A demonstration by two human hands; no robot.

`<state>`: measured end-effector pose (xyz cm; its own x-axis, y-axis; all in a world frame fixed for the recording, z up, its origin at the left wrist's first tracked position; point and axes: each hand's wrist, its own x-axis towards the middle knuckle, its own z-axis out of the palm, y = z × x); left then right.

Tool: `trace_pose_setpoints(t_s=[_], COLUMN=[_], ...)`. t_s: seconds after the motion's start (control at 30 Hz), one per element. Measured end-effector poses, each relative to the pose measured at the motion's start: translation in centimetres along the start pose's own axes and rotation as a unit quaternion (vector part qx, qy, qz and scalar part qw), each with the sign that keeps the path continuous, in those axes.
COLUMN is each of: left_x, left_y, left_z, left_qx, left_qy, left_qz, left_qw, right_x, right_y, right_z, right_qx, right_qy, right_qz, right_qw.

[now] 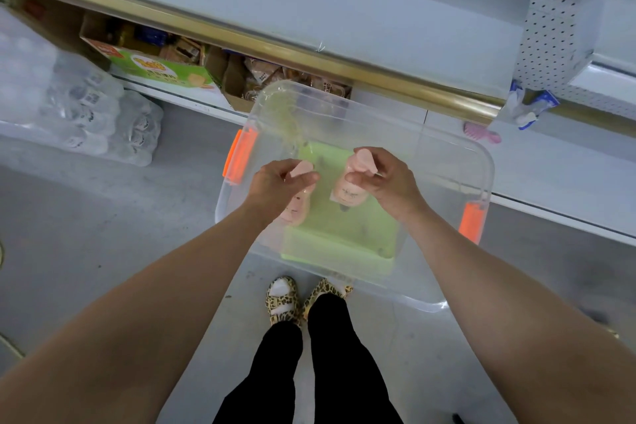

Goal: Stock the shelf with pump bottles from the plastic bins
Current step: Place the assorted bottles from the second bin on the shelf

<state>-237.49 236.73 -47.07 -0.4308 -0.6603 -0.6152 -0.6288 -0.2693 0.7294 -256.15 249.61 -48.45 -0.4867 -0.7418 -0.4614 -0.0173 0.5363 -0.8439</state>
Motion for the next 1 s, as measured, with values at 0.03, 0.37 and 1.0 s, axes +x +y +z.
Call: trace_pose_setpoints(t_s=[0.03, 0.37, 1.0], left_x=[-0.1, -3.5, -21.2], left_y=[0.0, 4.3, 32.5], left_z=[-0.1, -0.8, -6.1], left_qx=[-0.01, -0.072, -0.162], left_qy=[0.002, -0.038, -0.057], left_qz=[0.008, 0.053, 0.272], left_qw=[1.0, 0.995, 0.947], right_x=[0.1, -3.3, -20.2], right_y=[-0.1, -4.7, -33.0], right_z=[0.1, -1.9, -14.7], right_qx=[-0.006, -0.082, 0.098], right_qy=[0.0, 0.05, 0.258], right_qz=[0.002, 0.016, -0.204], right_qw=[1.0, 0.995, 0.939])
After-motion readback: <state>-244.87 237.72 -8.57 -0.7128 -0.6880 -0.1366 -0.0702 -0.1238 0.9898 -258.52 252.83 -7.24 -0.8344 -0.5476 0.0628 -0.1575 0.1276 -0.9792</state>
